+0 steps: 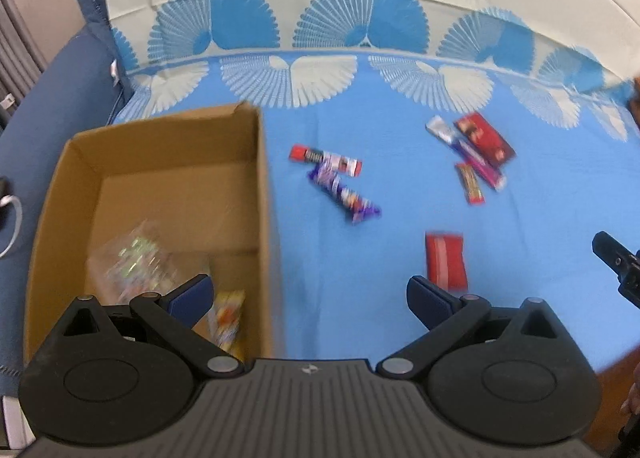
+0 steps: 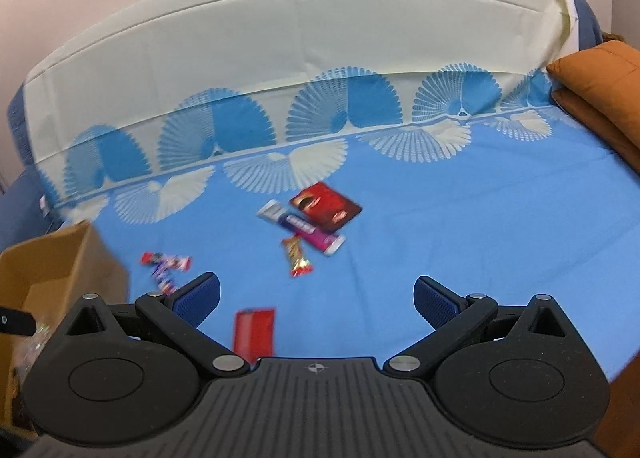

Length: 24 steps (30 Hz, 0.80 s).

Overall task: Organize snacks
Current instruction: 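Grasp the purple lollipop pack with the left tool while the right tool grasps the red chip bag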

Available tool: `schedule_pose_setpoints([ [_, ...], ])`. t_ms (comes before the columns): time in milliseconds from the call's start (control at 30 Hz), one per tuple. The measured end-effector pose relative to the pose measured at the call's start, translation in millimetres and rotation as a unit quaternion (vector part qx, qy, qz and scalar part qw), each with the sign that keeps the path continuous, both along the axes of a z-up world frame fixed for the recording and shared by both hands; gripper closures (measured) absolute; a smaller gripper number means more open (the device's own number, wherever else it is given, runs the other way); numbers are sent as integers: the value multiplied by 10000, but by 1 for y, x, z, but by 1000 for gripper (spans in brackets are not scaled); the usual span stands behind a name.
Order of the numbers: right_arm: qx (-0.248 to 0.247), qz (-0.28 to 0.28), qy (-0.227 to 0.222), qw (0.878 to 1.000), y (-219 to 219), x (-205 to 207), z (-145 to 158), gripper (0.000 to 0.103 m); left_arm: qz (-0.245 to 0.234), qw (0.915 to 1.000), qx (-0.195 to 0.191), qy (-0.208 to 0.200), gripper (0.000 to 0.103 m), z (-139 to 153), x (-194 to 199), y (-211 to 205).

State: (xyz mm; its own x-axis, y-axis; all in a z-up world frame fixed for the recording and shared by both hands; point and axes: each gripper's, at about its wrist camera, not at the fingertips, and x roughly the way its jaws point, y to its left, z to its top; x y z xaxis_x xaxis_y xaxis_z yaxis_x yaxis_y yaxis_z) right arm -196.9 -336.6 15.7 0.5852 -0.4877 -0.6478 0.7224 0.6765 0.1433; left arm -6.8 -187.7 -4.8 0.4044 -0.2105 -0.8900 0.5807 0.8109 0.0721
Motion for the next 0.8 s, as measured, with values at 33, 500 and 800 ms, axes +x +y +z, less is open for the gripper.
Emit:
schedule_pose_setpoints([
  [33, -6, 3, 0, 10000, -14, 7, -5, 0, 6, 10000, 48, -68, 0, -6, 5, -12],
  [500, 93, 451, 730, 9963, -205, 190, -132, 0, 623, 9962, 547, 277, 0, -140, 109, -130],
  [800, -67, 1091, 1144, 9874, -219, 234, -181, 0, 948, 9868, 442, 1236, 0, -210, 143, -123],
])
